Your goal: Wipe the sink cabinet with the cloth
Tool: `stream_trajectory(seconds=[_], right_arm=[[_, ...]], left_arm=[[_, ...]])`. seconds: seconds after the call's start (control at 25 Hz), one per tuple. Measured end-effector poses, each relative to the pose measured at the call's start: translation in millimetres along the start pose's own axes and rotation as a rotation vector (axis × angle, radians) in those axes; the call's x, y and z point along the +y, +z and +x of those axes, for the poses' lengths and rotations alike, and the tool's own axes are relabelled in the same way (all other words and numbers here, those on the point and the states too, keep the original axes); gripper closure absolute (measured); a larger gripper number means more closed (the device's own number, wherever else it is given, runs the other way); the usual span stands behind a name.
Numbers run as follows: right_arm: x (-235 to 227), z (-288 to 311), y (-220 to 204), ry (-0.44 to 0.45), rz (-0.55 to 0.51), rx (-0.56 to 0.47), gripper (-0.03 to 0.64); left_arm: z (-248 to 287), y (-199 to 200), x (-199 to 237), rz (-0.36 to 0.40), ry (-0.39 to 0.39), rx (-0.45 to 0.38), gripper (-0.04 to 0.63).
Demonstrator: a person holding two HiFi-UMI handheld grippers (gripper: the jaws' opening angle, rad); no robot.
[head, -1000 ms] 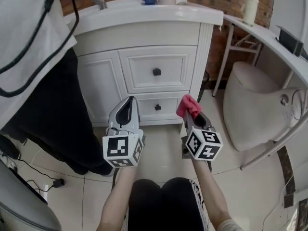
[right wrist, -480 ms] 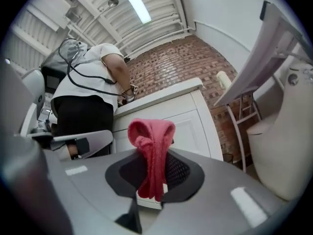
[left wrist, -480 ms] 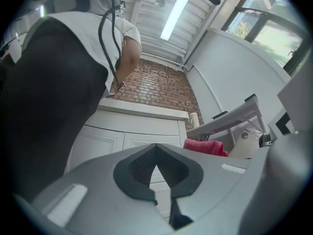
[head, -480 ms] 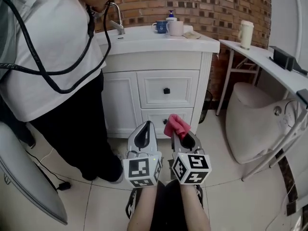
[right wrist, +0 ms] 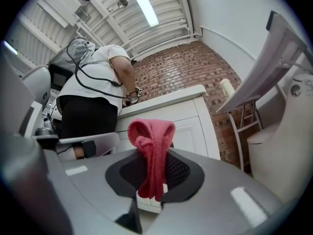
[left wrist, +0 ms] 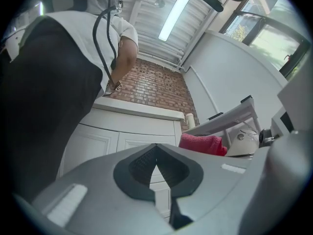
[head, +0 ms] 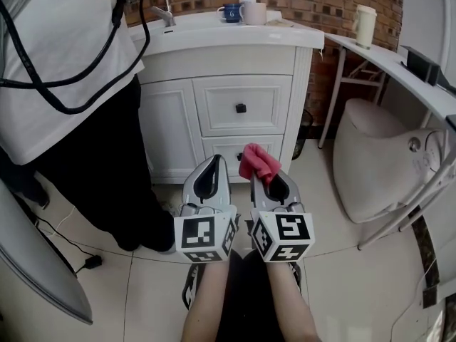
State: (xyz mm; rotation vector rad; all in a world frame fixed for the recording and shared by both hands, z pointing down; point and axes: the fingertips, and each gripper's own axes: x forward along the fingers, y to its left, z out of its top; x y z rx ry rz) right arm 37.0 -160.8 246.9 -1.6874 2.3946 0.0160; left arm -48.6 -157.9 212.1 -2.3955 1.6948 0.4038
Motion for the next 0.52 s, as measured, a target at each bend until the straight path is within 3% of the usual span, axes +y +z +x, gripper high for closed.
stream_trajectory(seconds=[0.52], right_arm=[[1.8,-0.9,0.5,0.009,-0.006,-0.001,0.554]], left_arm=[[-0.1,-2.7,-2.3,0.017,-0.007,0.02,0.58]])
